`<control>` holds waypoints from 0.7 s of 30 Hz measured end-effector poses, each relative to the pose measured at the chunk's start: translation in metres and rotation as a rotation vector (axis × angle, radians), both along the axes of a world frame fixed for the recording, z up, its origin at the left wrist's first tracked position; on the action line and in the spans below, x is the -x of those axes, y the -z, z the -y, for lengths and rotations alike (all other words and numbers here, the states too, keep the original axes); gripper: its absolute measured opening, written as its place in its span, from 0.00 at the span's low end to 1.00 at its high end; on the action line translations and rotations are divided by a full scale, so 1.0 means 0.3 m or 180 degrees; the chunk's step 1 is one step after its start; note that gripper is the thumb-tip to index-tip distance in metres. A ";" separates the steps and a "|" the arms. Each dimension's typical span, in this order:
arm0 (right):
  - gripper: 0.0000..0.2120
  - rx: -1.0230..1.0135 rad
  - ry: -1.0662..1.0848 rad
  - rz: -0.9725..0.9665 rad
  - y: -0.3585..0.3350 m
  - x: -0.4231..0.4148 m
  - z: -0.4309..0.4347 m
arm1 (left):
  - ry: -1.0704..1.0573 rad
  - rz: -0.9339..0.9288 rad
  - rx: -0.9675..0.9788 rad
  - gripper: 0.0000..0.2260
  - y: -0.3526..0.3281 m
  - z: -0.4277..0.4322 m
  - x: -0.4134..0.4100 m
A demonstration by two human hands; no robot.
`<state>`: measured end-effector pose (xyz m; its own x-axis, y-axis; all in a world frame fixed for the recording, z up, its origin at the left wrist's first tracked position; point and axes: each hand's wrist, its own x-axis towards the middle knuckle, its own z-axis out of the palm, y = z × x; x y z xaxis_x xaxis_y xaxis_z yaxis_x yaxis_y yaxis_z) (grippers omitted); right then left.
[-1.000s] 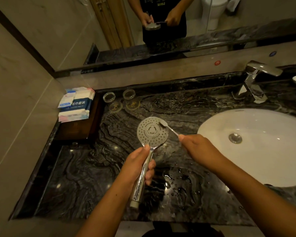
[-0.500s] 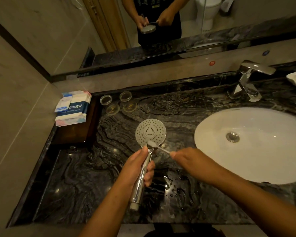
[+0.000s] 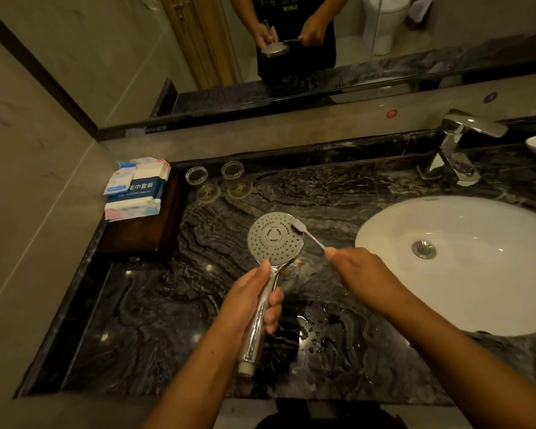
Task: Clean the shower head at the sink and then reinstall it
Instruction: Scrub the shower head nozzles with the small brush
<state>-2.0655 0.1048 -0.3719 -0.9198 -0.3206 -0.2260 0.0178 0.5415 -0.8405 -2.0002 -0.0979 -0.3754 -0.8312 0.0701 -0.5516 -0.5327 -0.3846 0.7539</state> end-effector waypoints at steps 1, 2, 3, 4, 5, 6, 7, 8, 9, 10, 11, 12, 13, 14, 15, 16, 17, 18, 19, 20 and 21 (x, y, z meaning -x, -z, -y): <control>0.23 -0.0030 -0.0060 0.0039 -0.002 -0.012 0.006 | -0.0012 -0.0011 -0.0005 0.12 0.001 0.000 0.002; 0.23 -0.0130 -0.0248 0.0092 0.010 -0.036 0.015 | -0.0028 -0.0010 -0.0009 0.11 0.002 0.002 0.004; 0.23 -0.0273 -0.0482 0.0142 0.019 -0.065 0.025 | -0.0044 0.0001 -0.0009 0.12 0.004 0.007 0.003; 0.24 -0.0423 -0.0670 0.0189 0.030 -0.086 0.030 | -0.0055 0.0009 -0.0017 0.12 0.007 0.012 0.001; 0.24 -0.0515 -0.0758 0.0184 0.032 -0.090 0.028 | -0.0057 0.0005 -0.0036 0.13 0.011 0.015 -0.002; 0.24 -0.0548 -0.0728 0.0112 0.029 -0.073 0.023 | -0.0053 -0.0003 -0.0058 0.13 0.013 0.017 -0.004; 0.23 -0.0552 -0.0623 0.0030 0.021 -0.044 0.014 | -0.0044 -0.0007 -0.0078 0.14 0.013 0.017 -0.007; 0.23 -0.0509 -0.0438 -0.0049 0.005 -0.014 0.007 | -0.0036 -0.0014 -0.0088 0.15 0.011 0.015 -0.008; 0.23 -0.0406 -0.0243 -0.0093 -0.007 0.008 0.001 | -0.0030 -0.0025 -0.0091 0.17 0.009 0.012 -0.008; 0.24 -0.0307 -0.0151 -0.0106 -0.012 0.015 -0.001 | -0.0032 -0.0033 -0.0091 0.19 0.007 0.011 -0.008; 0.24 -0.0292 -0.0236 -0.0075 -0.020 0.004 0.005 | -0.0040 -0.0036 -0.0089 0.19 0.007 0.011 -0.006; 0.24 -0.0369 -0.0444 -0.0048 -0.017 -0.022 0.015 | -0.0051 -0.0026 -0.0090 0.18 0.009 0.014 -0.007; 0.24 -0.0488 -0.0679 -0.0005 -0.012 -0.056 0.026 | -0.0062 0.0000 -0.0101 0.16 0.012 0.018 -0.009; 0.24 -0.0588 -0.0838 0.0067 -0.005 -0.082 0.033 | -0.0070 0.0029 -0.0116 0.14 0.015 0.022 -0.012; 0.24 -0.0634 -0.0896 0.0108 0.000 -0.091 0.033 | -0.0067 0.0050 -0.0125 0.13 0.019 0.025 -0.017; 0.24 -0.0623 -0.0845 0.0102 -0.003 -0.082 0.031 | -0.0060 0.0065 -0.0130 0.13 0.024 0.024 -0.020; 0.24 -0.0580 -0.0704 0.0075 -0.007 -0.056 0.027 | -0.0055 0.0073 -0.0144 0.13 0.026 0.023 -0.022; 0.23 -0.0502 -0.0476 0.0039 -0.015 -0.027 0.022 | -0.0054 0.0068 -0.0161 0.13 0.024 0.020 -0.023; 0.23 -0.0370 -0.0211 0.0003 -0.021 -0.002 0.017 | -0.0054 0.0053 -0.0169 0.13 0.019 0.017 -0.023; 0.23 -0.0234 -0.0029 -0.0004 -0.022 0.008 0.016 | -0.0051 0.0034 -0.0162 0.13 0.015 0.015 -0.022; 0.23 -0.0186 -0.0045 0.0036 -0.025 0.000 0.019 | -0.0043 0.0018 -0.0146 0.12 0.013 0.016 -0.020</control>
